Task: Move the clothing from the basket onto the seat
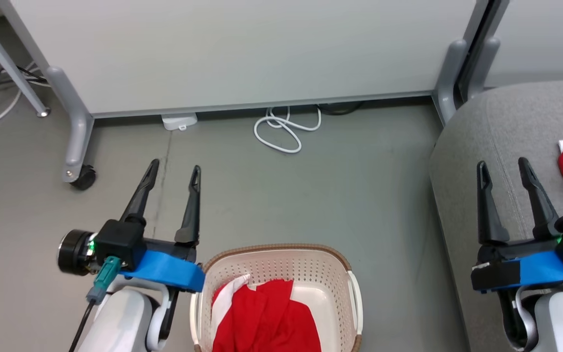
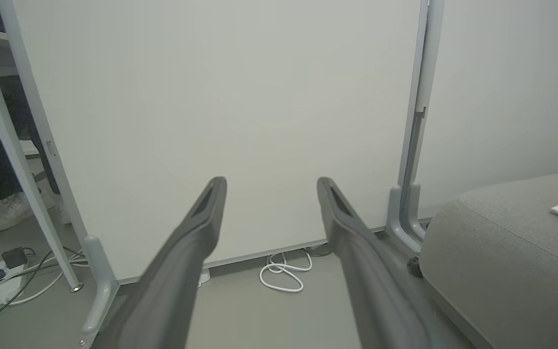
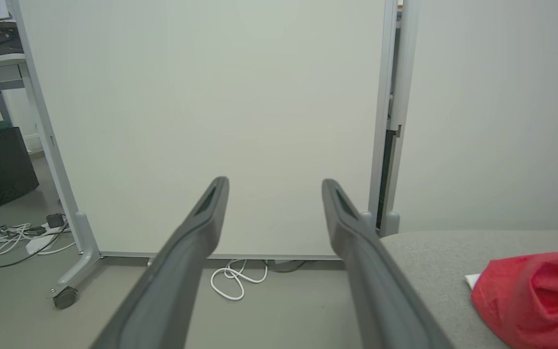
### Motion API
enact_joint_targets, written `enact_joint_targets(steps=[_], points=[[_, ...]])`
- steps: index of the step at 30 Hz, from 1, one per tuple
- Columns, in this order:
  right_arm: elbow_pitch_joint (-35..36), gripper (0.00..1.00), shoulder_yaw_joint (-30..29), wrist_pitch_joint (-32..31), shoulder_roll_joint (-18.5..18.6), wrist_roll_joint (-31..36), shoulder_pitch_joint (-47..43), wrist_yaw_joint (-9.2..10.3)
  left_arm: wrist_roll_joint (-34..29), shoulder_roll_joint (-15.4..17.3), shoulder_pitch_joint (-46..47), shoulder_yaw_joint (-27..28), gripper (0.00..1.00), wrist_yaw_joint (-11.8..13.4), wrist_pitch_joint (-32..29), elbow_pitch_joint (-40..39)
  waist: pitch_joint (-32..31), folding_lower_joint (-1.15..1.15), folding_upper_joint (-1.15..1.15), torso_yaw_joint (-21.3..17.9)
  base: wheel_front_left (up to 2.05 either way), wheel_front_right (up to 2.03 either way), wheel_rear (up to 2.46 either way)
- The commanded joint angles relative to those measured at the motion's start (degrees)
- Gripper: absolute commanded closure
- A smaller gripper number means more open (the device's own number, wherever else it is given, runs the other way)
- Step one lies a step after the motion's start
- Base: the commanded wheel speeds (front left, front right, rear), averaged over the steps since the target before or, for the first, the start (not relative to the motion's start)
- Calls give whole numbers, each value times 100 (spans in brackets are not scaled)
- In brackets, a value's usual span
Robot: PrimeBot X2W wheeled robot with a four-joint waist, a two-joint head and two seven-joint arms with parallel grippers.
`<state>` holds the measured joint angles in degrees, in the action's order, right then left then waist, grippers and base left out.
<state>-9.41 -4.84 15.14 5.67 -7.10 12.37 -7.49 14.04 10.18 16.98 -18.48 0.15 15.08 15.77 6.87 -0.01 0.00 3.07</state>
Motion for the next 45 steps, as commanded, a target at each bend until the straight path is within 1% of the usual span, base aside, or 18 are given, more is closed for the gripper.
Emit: enact_joint_targets(steps=[1,6,18,25,32,45], points=[[49,0,4,2,-36,24,-127,-1,-41,-23,-123,85,0,29,13,-34,-114,1,0,89,0,0,0],[143,0,54,1,-127,70,-376,-1,-168,-98,-475,436,0,8,13,-121,-297,1,0,159,0,0,0],[229,0,137,2,-228,137,-950,-1,-424,-337,-1084,925,0,-164,13,-281,-591,1,0,224,0,0,0],[395,0,-16,1,-268,201,-1162,-2,-562,-431,-1244,1152,0,-202,13,-434,-660,1,0,199,0,0,0],[466,0,-98,1,-281,245,-1247,-2,-644,-516,-1328,1349,0,-251,13,-496,-682,1,0,186,0,0,0],[365,0,-44,1,-282,148,-1184,-2,-761,-615,-1372,1499,0,-342,13,-479,-756,1,0,160,0,0,0]])
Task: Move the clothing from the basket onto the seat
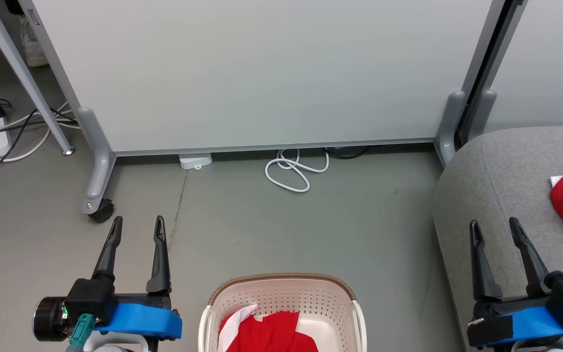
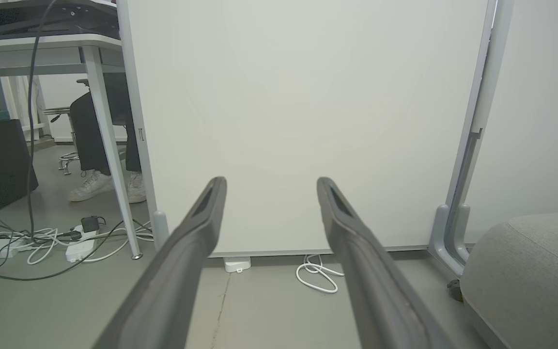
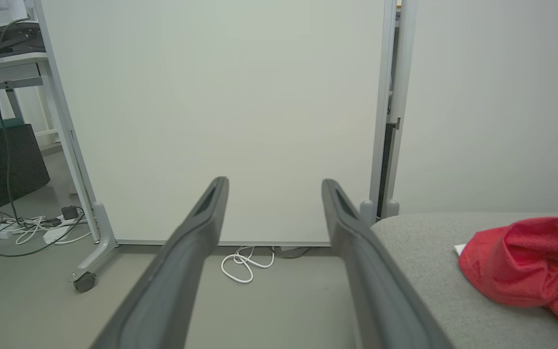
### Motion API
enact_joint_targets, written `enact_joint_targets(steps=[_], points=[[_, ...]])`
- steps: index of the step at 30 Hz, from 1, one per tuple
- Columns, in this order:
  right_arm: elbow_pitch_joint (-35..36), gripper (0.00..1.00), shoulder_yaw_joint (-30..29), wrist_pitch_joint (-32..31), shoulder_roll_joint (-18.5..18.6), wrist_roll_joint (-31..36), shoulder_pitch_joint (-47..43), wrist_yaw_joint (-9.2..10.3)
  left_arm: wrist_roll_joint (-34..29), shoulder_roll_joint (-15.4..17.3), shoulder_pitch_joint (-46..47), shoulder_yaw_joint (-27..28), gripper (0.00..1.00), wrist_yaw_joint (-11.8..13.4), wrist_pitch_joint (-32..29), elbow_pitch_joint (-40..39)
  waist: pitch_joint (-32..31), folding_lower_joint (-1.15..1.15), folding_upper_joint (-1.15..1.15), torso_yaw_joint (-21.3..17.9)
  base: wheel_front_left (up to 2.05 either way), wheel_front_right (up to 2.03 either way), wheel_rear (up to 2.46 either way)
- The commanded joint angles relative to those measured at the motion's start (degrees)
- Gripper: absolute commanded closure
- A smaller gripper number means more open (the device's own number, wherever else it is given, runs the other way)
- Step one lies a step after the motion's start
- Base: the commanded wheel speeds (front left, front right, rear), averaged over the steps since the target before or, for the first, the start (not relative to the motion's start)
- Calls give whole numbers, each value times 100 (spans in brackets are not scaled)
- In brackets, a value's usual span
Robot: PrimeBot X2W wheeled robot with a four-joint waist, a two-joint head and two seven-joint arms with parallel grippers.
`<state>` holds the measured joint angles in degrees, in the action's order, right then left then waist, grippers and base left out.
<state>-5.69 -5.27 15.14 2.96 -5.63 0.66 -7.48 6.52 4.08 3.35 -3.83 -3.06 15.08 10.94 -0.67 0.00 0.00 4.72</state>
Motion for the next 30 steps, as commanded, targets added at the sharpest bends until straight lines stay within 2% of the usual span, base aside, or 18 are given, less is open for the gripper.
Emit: enact_joint_targets(steps=[1,7,15,24,30], points=[[-11,0,-2,2,-11,-6,-12,-2,-17,-8,-4,42,0,-37,13,14,-5,0,0,-10,0,0,0],[-45,0,18,2,-12,-38,21,-2,-82,-31,85,34,0,-107,13,84,-3,0,0,-45,0,0,0],[-21,0,43,1,-11,-19,220,-2,-307,80,561,-334,0,-309,13,343,131,0,0,-109,0,0,0],[87,0,191,1,-9,-2,621,-2,-300,415,1416,-1146,0,-446,13,1198,597,0,0,-334,0,0,0],[189,0,192,1,-9,36,949,-3,-66,593,2062,-2149,0,-442,13,1930,1185,0,0,-480,0,0,0]])
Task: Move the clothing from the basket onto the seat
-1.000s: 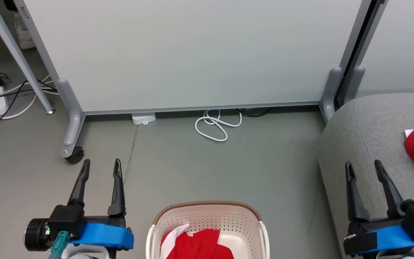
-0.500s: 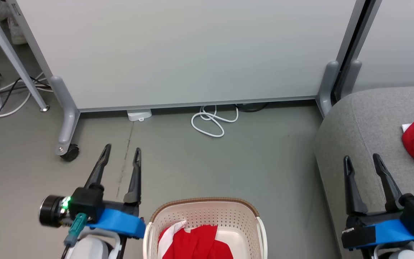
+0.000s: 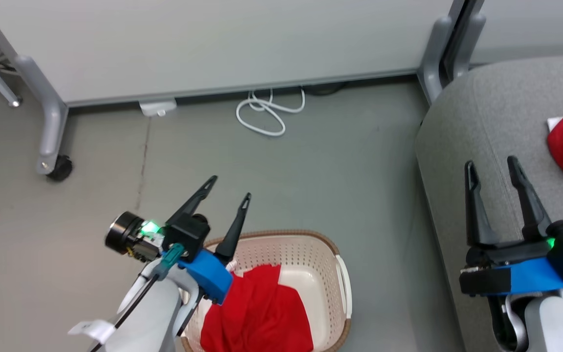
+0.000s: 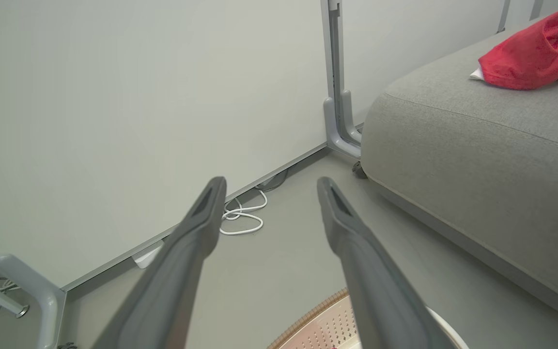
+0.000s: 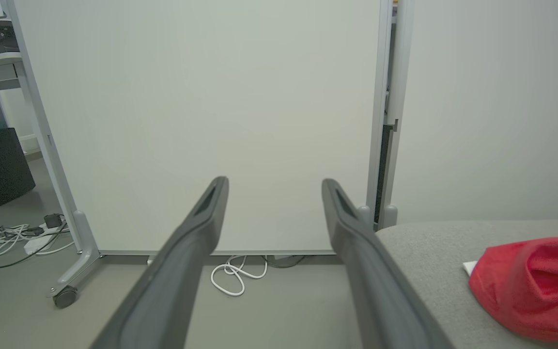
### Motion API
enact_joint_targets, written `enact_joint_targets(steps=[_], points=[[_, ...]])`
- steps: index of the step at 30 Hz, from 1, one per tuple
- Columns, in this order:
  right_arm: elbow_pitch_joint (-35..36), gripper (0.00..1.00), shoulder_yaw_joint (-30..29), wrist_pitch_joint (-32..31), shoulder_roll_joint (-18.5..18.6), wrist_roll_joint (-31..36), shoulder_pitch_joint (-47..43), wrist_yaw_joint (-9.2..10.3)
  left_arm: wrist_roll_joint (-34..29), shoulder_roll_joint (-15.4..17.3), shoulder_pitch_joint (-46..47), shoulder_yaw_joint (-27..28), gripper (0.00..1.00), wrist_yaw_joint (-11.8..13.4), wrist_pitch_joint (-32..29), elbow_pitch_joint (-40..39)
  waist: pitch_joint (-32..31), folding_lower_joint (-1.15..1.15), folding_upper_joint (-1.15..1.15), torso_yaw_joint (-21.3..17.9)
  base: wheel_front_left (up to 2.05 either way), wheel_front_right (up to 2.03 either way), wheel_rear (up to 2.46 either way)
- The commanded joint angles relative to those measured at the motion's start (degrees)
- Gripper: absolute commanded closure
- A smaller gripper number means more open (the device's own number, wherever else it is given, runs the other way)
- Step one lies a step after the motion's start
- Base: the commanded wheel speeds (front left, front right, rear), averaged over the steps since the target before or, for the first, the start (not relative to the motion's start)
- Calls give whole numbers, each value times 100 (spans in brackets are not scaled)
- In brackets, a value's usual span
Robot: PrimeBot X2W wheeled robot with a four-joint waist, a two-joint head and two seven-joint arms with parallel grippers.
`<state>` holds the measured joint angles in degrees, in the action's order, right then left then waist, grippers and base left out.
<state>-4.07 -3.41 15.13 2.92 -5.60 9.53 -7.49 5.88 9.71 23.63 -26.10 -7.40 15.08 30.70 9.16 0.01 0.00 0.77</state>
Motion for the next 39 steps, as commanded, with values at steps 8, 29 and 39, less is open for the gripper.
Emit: enact_joint_targets(steps=[8,29,39], points=[[136,0,-3,2,-3,18,489,-2,351,59,883,-1146,0,-8,13,953,903,-1,0,-242,0,0,0],[420,0,296,2,-3,106,1625,-1,1143,145,2669,-4152,0,-8,-144,3347,2766,-1,0,-553,0,0,0],[570,0,356,2,-4,167,1938,-2,974,260,2970,-4730,0,-9,-886,3673,3477,-1,0,-691,0,0,0]])
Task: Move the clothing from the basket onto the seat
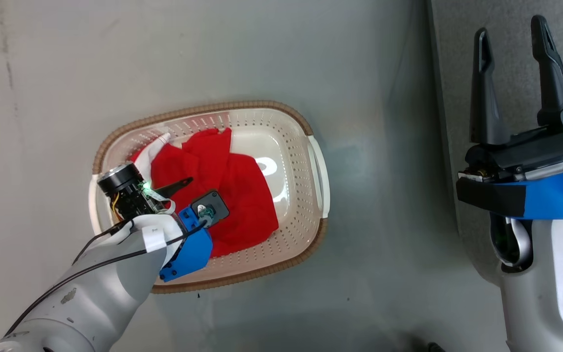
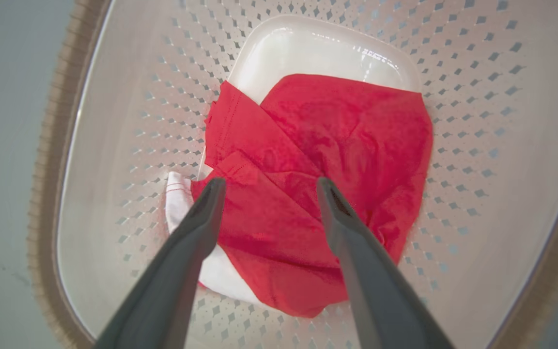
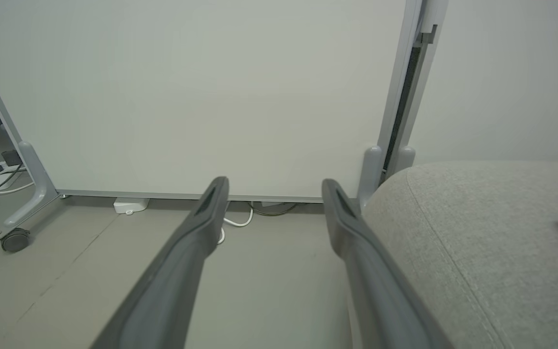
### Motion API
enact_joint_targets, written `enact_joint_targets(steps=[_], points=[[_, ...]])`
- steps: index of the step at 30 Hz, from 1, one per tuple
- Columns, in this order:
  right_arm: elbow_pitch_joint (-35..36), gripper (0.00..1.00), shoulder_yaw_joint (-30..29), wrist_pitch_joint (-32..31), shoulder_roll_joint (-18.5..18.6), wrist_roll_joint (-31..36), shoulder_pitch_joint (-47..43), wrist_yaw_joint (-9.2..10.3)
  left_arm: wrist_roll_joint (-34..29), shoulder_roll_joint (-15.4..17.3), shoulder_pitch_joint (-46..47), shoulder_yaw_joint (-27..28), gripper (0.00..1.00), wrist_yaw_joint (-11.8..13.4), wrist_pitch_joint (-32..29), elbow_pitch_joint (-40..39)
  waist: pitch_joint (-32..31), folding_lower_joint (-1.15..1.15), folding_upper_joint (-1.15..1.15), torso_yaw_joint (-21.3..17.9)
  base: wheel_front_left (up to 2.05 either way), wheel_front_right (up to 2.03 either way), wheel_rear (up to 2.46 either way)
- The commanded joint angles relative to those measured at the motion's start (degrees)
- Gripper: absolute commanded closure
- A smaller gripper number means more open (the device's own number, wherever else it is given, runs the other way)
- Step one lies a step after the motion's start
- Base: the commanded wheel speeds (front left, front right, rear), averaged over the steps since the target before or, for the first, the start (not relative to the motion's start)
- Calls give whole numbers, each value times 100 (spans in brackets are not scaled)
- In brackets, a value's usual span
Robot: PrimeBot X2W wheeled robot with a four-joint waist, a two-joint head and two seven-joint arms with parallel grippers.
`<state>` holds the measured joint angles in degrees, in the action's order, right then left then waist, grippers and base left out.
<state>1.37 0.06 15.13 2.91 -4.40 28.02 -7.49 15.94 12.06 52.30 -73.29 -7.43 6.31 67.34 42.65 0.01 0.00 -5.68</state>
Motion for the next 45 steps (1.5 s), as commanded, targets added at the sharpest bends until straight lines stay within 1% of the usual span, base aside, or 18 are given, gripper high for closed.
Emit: enact_joint_targets(steps=[1,4,9,18,28,39,45], points=[[48,0,14,2,-3,49,102,-2,-192,29,107,-16,0,-5,-85,-5,183,-1,0,-54,0,0,0],[62,0,23,2,-3,63,128,-2,-601,18,37,-20,0,-5,-307,-13,326,-1,0,-67,0,0,0],[135,0,38,2,-3,66,193,-1,-894,0,49,-22,0,-5,-619,77,576,-1,0,-118,0,0,0],[338,0,-25,2,-3,94,242,-2,-883,32,286,-23,0,-6,-919,140,1096,-1,0,-175,0,0,0],[645,0,-85,1,-3,183,208,-1,-900,121,721,-21,0,-6,-1112,233,1576,-1,0,-193,0,0,0],[989,0,-158,1,-3,368,10,-1,-928,79,967,-20,0,-6,-1033,299,1900,-1,0,-212,0,0,0],[1098,0,-182,1,-3,405,-81,-1,-987,24,1001,-21,0,-6,-974,346,1960,-1,0,-200,0,0,0]])
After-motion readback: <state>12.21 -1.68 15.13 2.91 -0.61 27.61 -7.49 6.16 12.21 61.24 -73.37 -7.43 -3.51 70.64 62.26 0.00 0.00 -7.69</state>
